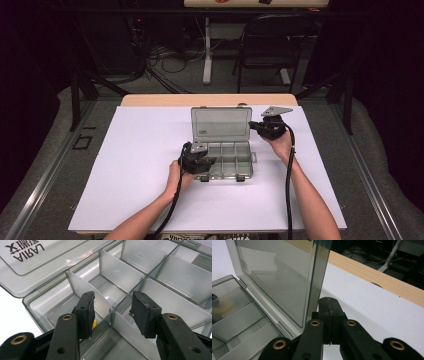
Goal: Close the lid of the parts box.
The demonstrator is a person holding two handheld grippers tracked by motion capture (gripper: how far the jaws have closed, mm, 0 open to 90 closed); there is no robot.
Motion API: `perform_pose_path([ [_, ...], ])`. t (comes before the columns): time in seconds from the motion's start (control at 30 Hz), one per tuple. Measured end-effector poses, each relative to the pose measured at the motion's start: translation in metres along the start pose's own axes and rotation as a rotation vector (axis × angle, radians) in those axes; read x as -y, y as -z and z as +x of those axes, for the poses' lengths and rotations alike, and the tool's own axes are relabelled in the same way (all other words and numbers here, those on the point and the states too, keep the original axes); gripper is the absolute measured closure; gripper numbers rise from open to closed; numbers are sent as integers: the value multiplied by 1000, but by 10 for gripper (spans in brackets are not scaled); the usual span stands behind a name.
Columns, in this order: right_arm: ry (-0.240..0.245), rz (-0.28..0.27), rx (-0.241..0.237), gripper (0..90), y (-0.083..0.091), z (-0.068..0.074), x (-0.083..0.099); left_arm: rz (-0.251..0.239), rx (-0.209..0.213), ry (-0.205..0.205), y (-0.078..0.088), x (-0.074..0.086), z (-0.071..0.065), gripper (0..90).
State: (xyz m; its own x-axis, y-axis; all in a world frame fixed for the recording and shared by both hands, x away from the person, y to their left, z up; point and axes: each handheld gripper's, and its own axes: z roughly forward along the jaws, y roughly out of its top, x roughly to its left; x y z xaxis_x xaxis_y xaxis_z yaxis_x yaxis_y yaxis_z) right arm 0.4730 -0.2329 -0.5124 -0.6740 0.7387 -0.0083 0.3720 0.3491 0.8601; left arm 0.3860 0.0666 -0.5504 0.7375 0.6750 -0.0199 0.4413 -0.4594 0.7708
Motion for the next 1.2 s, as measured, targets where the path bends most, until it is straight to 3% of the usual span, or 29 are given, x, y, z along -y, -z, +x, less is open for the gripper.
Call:
perform_pose_path([
  [0.57, 36, 5, -14, 900, 4, 1, -2, 5, 8, 5, 0, 0, 1, 530],
  [1.2, 57, -37, -22, 900, 10, 2, -5, 5, 14, 3, -1, -1, 3, 515],
])
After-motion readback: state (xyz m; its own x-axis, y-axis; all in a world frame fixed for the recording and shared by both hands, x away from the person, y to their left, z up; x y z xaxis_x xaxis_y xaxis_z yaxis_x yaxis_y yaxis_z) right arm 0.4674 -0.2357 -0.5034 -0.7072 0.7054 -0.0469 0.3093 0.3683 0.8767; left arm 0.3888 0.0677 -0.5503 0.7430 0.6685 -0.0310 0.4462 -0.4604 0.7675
